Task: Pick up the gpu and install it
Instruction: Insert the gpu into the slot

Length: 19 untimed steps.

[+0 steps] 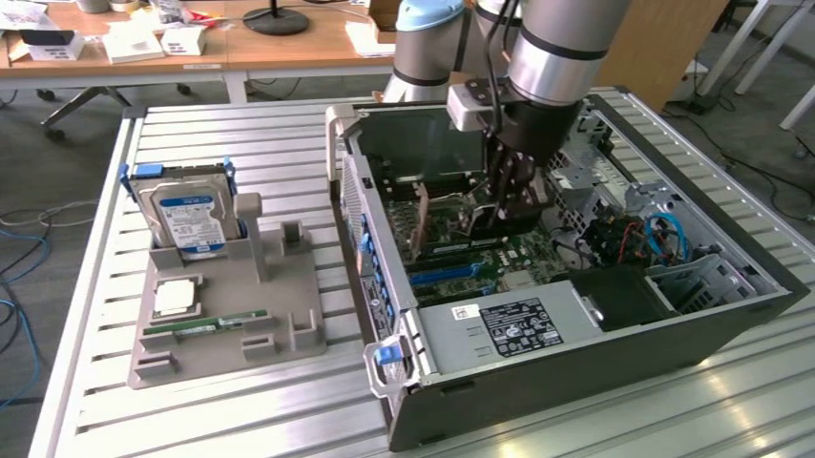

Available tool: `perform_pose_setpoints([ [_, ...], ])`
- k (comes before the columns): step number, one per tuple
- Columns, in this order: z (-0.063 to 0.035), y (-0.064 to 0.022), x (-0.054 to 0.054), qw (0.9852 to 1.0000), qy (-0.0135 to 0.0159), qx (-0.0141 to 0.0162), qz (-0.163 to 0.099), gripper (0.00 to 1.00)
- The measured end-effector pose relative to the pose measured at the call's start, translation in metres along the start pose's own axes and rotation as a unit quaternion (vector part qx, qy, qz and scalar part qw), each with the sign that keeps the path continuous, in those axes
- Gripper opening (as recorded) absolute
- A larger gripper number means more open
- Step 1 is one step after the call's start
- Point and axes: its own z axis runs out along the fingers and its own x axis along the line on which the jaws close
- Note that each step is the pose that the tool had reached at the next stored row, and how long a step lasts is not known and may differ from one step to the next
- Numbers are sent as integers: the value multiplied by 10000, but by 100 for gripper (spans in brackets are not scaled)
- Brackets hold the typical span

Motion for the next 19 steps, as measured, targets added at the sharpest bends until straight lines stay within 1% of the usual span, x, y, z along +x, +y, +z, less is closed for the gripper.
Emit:
perform_pose_setpoints([
  [3,0,0,18,10000,0,0,1,26],
  [11,37,10,20,10000,0,0,0,26],
  [19,51,10,20,10000,-3,1,0,26],
])
